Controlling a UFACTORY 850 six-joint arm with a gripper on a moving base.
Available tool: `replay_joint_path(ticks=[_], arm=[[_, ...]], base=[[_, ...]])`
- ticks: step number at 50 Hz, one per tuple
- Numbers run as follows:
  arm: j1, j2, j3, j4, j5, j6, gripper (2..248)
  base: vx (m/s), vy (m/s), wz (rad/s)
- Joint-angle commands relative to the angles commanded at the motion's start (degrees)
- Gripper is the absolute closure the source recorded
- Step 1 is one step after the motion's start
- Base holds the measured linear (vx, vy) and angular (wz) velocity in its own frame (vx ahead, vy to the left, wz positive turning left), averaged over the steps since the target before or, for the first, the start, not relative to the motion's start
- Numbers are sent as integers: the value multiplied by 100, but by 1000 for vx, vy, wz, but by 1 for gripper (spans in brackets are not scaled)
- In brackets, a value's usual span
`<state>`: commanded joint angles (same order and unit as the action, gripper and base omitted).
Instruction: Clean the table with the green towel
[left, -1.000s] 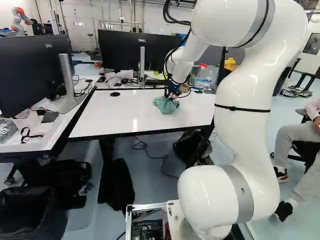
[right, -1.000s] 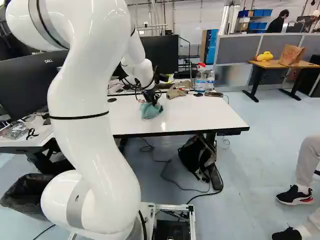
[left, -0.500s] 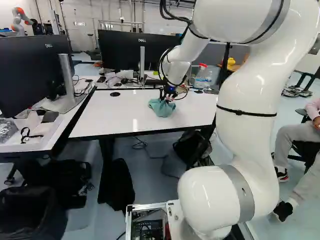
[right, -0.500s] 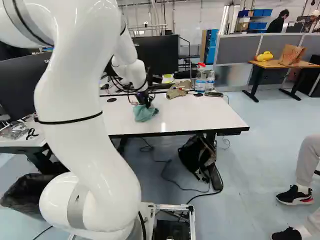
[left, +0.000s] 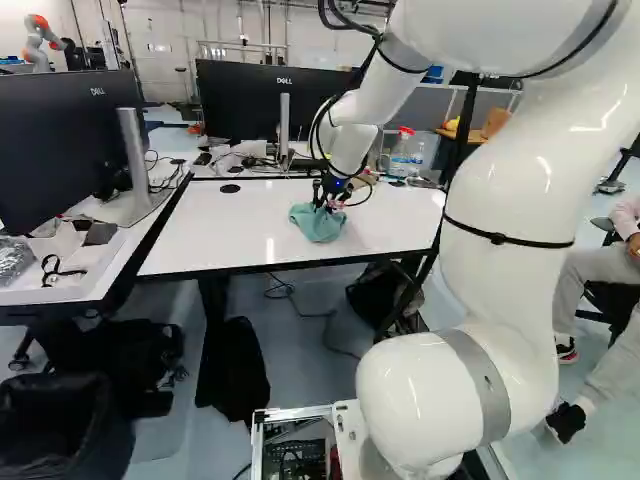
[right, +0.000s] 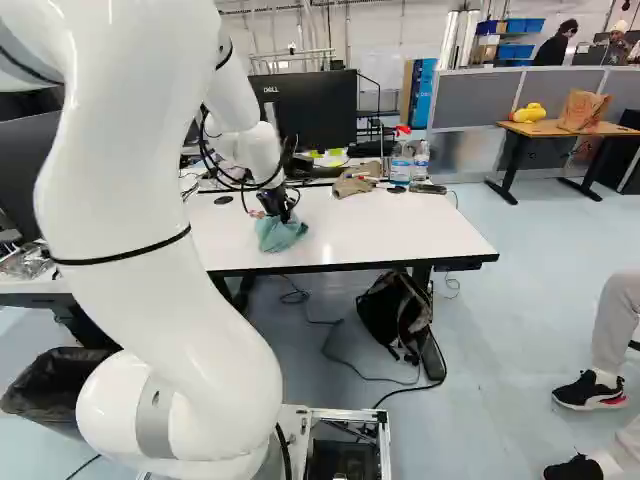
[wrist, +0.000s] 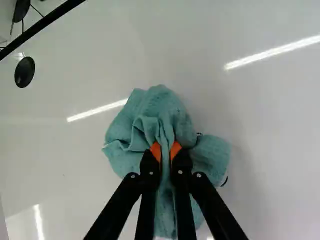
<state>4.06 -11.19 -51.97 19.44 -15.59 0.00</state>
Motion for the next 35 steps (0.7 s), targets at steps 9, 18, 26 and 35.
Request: replay_joint_path(ticks=[9,18,26,35], arm=[[22,232,267,0,0,0,209],[-6,466,531,0,0,0,209],[-116,635,716,0,0,0,209],[-301,721,810,0,0,0,209]], base=[[0,0,0],[0,0,0],[0,0,0],[0,0,0]])
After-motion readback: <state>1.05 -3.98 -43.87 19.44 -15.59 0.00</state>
